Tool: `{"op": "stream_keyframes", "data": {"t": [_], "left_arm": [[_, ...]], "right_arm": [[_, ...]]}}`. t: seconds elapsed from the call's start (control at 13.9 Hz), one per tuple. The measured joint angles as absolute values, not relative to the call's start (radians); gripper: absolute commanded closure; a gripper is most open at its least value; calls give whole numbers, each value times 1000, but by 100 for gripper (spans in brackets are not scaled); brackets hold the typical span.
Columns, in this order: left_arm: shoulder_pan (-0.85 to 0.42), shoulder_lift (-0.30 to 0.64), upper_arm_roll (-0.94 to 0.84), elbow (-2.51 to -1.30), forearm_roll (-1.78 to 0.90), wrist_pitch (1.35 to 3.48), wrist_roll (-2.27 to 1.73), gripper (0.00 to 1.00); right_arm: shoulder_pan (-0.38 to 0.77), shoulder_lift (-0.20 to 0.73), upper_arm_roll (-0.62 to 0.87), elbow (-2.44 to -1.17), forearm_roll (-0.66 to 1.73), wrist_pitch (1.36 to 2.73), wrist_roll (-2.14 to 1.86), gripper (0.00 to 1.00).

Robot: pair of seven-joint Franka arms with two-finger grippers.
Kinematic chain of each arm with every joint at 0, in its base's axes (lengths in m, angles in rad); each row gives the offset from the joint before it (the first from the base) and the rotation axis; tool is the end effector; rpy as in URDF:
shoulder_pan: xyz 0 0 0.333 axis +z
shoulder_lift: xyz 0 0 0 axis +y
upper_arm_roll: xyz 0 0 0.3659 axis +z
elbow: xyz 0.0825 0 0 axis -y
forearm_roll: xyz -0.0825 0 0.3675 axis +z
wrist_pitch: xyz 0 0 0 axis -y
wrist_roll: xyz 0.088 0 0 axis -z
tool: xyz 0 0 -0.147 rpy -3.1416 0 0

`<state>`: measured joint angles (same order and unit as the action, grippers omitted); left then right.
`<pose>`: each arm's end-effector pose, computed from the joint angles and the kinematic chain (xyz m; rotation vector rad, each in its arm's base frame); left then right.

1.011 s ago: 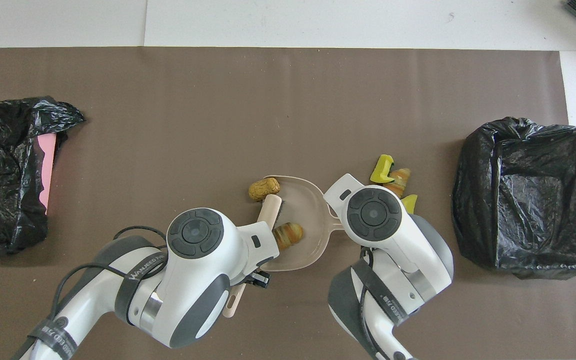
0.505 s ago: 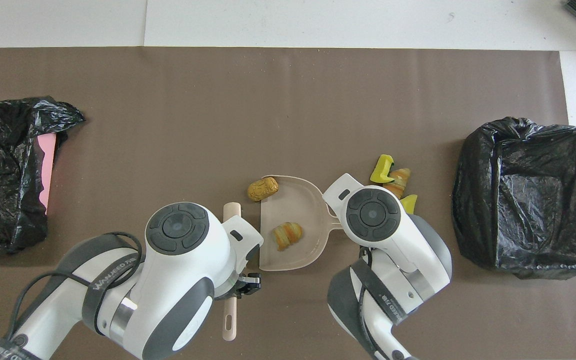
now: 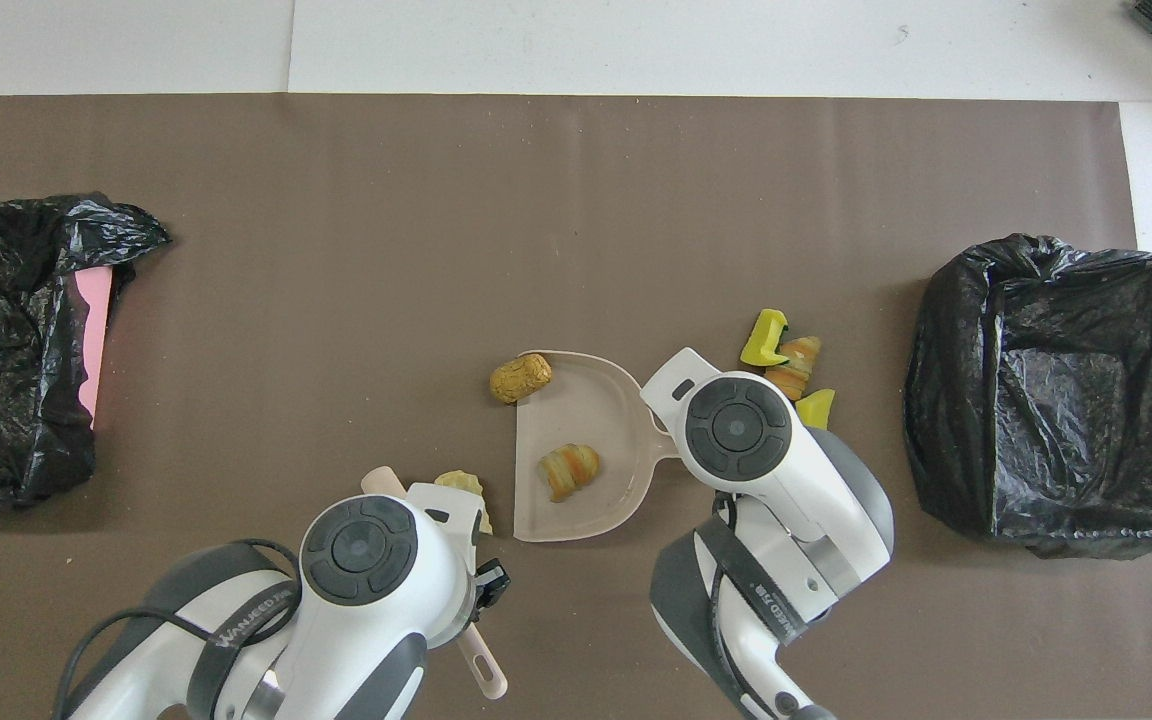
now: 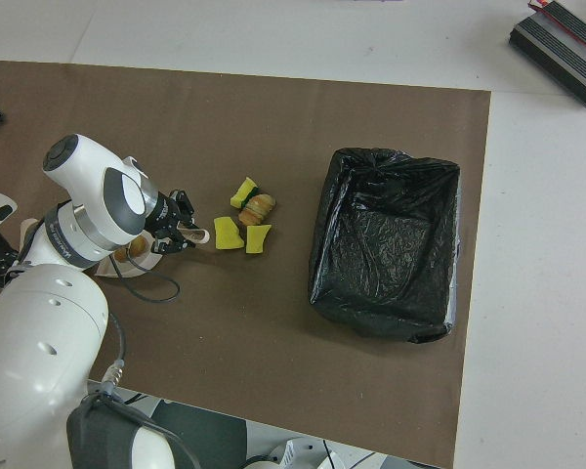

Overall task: Sweep and dump trash in bin
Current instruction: 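Sweep the remaining tan piece into the dustpan with the brush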

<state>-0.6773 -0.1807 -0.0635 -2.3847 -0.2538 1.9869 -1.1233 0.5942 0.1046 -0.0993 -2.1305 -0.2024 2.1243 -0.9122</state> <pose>0.2905 -0.2997 0.3964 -2.9594 -0.7764 0.4561 0.4759 0.2397 0.3725 2.1597 2.0594 -0.2165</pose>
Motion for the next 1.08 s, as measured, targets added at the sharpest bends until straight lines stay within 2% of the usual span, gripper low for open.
{"op": "stream_keyframes", "data": {"t": [0.22,0.43,0.87,1.08], "left_arm": [[-754,-150,-72,-2415,-295,2133,-1150,100],[-792,-108,-74,-2389,-319,2255,-1023,100],[-810,-69,-68,-2282,-321,2258,-881,100],[-766,-76,-49,-2199,-321,2125,-806,100]], "right_arm": [[594,105,-99,-2131,-202,2124,-912,100],[594,105,-99,-2131,-202,2124,-912,100],[594,105,-99,-2131,-202,2124,-912,100],[594,105,-99,-2131,-202,2124,-912,100]]}}
